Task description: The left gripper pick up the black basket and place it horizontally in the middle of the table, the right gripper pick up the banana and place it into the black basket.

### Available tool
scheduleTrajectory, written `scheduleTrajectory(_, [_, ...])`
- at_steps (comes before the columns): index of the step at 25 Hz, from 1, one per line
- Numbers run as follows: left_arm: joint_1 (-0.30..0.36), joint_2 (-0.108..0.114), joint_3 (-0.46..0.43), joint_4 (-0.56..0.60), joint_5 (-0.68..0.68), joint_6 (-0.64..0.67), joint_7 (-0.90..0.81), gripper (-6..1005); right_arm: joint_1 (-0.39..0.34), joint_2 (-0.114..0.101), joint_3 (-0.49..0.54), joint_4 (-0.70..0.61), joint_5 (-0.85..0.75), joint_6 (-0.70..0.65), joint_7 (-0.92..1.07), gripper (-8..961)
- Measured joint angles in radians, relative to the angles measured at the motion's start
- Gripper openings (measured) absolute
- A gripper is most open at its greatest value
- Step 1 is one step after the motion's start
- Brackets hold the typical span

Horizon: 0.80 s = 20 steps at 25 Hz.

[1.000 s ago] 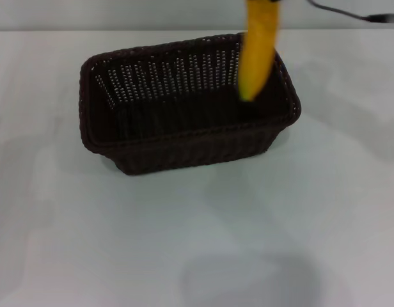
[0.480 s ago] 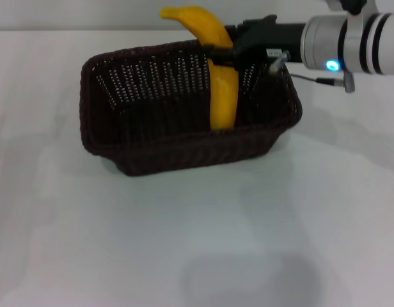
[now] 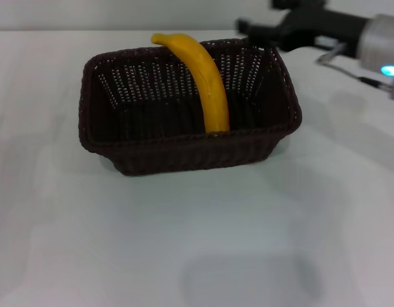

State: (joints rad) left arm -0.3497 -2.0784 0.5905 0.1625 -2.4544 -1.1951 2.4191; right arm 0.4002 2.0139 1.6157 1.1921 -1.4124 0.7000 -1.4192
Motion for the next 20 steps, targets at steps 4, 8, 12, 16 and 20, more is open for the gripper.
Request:
scheduleTrajectory(4, [0.005, 0.0, -0.004, 0.0, -0.002, 0.001, 0.004, 881, -0.073, -0.002, 0.1, -0.105, 0.35, 0.094, -0.242, 848])
scheduleTrajectory(8, [0.005, 0.0, -0.006, 0.0, -0.006, 0.004, 0.005, 881, -0.078, -0.001, 0.223, -0.409, 0.747, 0.38, -0.591, 879])
scheduleTrajectory(12, [-0.009, -0.001, -0.004, 0.0, -0.006, 0.025, 0.006, 881, -0.085, 0.001, 0.319, -0.651, 0.95, 0.572, -0.932, 878])
scheduleTrajectory(16, [-0.006, -0.002, -0.006, 0.0, -0.008, 0.028, 0.009, 881, -0.095, 0.003, 0.34, -0.729, 0.967, 0.526, -1.147, 877])
scheduleTrajectory(20, [-0.013, -0.003, -0.004, -0.016, -0.008, 0.023, 0.046, 881, -0.097, 0.003, 0.354, -0.783, 0.973, 0.428, -1.205, 876])
